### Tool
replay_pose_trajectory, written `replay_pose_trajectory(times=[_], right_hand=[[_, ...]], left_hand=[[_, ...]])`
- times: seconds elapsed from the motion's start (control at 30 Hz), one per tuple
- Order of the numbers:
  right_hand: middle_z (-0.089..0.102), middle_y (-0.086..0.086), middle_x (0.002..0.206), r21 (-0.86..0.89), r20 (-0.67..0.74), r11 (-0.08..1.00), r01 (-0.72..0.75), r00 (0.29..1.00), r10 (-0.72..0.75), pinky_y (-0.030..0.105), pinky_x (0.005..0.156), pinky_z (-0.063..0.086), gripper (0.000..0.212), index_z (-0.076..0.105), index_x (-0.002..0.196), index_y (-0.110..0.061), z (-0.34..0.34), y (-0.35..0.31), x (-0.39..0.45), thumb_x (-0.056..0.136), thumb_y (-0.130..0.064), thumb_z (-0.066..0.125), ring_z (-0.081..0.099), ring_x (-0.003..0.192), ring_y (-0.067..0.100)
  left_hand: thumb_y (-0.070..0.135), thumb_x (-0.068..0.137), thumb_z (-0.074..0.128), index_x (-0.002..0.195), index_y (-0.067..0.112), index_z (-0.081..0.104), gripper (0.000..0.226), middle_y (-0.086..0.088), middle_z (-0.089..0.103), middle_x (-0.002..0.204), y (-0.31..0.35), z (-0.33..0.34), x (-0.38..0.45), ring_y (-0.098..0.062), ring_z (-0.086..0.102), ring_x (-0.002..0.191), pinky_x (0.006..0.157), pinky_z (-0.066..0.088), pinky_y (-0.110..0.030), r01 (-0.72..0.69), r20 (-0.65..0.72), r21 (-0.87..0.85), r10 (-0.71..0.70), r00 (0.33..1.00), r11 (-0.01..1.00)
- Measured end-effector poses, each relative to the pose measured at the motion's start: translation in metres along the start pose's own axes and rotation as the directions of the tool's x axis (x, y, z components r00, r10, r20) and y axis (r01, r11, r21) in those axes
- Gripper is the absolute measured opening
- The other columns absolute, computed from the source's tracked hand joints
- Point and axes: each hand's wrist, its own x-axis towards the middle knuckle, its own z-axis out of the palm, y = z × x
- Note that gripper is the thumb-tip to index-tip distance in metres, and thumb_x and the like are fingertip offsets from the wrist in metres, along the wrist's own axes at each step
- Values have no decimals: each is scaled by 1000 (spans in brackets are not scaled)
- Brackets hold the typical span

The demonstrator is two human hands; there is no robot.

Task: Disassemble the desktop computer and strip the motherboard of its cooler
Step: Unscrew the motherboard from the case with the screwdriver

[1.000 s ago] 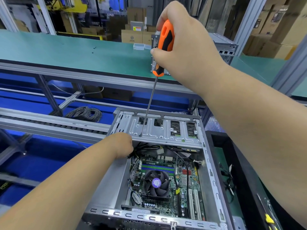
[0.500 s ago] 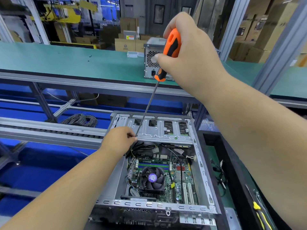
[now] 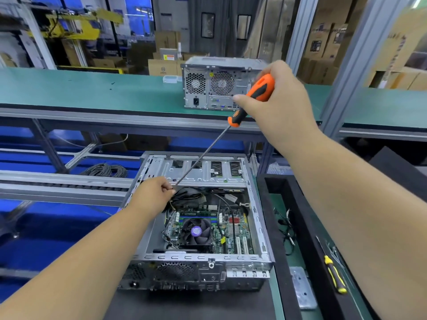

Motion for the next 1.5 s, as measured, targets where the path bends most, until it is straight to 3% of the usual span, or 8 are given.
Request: replay_pose_trajectory(times=[0.13, 0.23, 0.33, 0.47, 0.87, 1.13, 1.4, 1.5], right_hand=[[60, -12, 59, 266, -47, 941, -210, 972, 230, 25, 58, 49, 39, 46, 88, -19, -21, 32, -13, 79, -37, 78, 65, 64, 11], [63, -13, 50, 518, 75, 746, -417, 892, 447, 21, 52, 48, 31, 46, 89, -16, -18, 52, -26, 87, -32, 73, 61, 47, 4], [67, -2, 55, 672, 338, 440, -596, 775, 533, 24, 53, 53, 25, 53, 84, -9, 4, 61, -45, 92, -27, 68, 64, 50, 11], [69, 6, 64, 599, 693, 213, -772, 633, 345, 22, 58, 58, 16, 61, 83, -3, 45, 41, -88, 94, -15, 63, 69, 57, 15], [70, -1, 62, 317, 941, 423, -849, 338, -27, 22, 60, 55, 13, 46, 90, -9, 140, -80, -241, 97, -8, 56, 66, 62, 15], [69, 2, 77, 117, 985, 602, -790, 168, 28, 44, 85, 55, 14, 50, 97, -10, 211, -129, -335, 93, -20, 58, 70, 73, 21], [59, 2, 75, -93, 993, 797, -597, -114, 30, 13, 60, 42, 12, 54, 101, -10, 241, -134, -370, 93, -17, 60, 56, 57, 2], [61, 6, 96, -95, 994, 828, -553, -102, 46, 25, 71, 42, 22, 59, 110, -8, 246, -126, -369, 93, -22, 61, 56, 79, 13]], left_hand=[[22, 89, 68, 90, 15, 67, 7, 0, 61, 77, 1, -4, -19, -17, 54, 68, 59, 40, -27, 122, -78, -301, -152, 985, 946], [14, 98, 55, 124, -2, 56, 31, -9, 64, 97, 10, -15, -35, -19, 60, 86, 81, 47, -30, 228, 71, -856, -332, 941, 465], [18, 102, 45, 137, -1, 42, 40, -14, 63, 120, 31, -26, -63, -23, 63, 106, 90, 48, -31, 256, 214, -958, -269, 939, 129], [35, 102, 44, 124, 9, 54, 35, -7, 71, 108, 57, -35, -103, -18, 69, 97, 79, 53, -29, 191, 139, -961, -246, 959, 202], [11, 89, 63, 110, 19, 62, 23, 5, 65, 83, -52, -79, -247, -15, 61, 79, 78, 48, -35, 205, -340, -689, -560, 755, 695], [8, 84, 61, 96, 17, 66, 16, -3, 70, 83, -164, -70, -286, -19, 66, 77, 77, 49, -29, 507, -228, -567, -715, 661, 649], [4, 76, 62, 90, 17, 65, 20, 5, 63, 75, -242, -55, -316, -17, 60, 73, 74, 49, -27, 685, -187, -268, -735, 652, 677], [0, 74, 63, 93, 13, 66, 23, -2, 64, 81, -263, -46, -330, -24, 62, 80, 79, 52, -31, 719, -154, -189, -744, 651, 669]])
